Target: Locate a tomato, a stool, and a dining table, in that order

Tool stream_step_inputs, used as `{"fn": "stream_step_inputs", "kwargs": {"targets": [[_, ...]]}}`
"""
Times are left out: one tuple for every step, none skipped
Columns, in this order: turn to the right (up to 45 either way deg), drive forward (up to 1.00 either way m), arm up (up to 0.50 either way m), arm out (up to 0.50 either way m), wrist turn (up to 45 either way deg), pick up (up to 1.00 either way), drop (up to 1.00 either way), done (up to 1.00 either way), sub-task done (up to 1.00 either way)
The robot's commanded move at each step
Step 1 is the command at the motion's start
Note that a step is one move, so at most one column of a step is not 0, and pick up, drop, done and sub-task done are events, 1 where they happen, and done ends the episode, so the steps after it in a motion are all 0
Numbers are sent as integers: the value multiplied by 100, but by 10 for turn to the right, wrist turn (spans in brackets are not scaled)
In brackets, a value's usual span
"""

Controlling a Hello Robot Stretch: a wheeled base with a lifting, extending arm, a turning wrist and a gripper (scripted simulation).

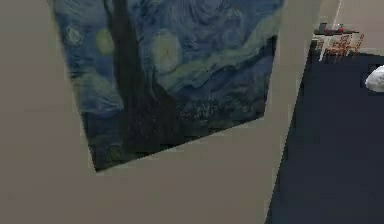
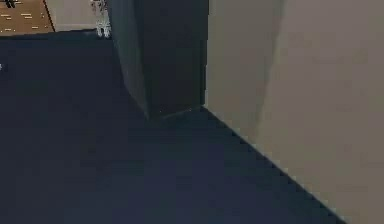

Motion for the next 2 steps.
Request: {"fn": "stream_step_inputs", "kwargs": {"targets": [[450,0,0,0,0,0,0,0,0],[120,0,0,0,0,0,0,0,0]]}}
